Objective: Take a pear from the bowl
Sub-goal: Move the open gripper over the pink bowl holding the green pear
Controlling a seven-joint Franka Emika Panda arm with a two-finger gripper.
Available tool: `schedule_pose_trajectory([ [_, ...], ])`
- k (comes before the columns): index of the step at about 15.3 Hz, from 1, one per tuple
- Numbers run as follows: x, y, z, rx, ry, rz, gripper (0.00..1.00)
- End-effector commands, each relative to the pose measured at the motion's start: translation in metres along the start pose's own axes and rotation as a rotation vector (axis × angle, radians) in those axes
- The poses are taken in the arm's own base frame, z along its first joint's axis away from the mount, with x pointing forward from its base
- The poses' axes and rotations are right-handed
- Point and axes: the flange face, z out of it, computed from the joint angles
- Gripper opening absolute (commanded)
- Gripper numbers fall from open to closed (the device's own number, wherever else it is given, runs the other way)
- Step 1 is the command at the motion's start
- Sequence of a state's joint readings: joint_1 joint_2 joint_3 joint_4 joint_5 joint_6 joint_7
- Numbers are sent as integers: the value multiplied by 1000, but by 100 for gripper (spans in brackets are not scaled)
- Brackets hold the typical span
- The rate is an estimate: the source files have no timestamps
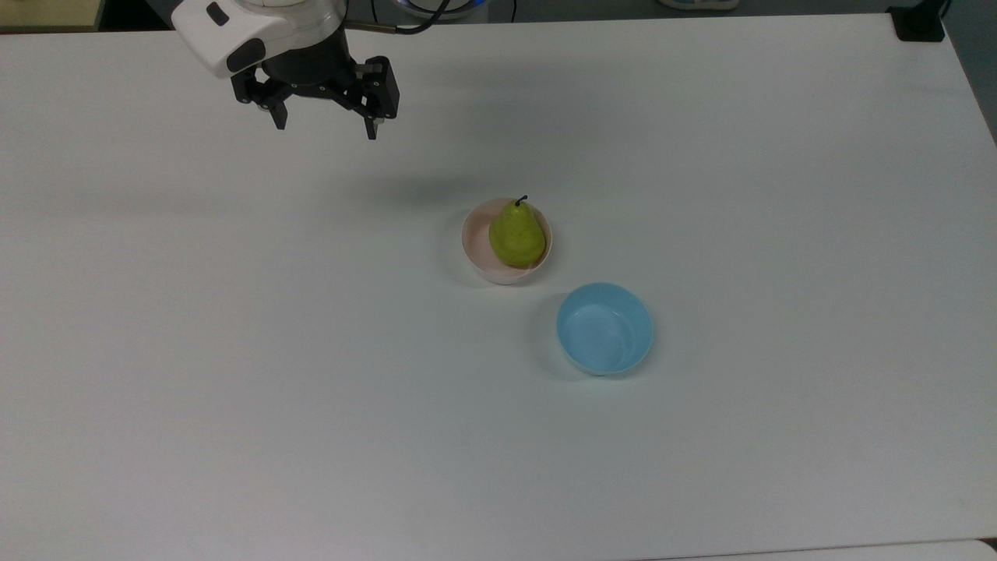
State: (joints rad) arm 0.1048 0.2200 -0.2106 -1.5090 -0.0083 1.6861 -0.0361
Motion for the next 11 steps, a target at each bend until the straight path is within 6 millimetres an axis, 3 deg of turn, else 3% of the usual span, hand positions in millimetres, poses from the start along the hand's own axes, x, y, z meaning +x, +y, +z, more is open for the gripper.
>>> schedule_pose_trajectory([
  [1,-9,1,-9,5,-2,9,100],
  [4,-9,-6,-11,10,3,4,100],
  [11,-10,-72,-4,37,-14,-123,100],
])
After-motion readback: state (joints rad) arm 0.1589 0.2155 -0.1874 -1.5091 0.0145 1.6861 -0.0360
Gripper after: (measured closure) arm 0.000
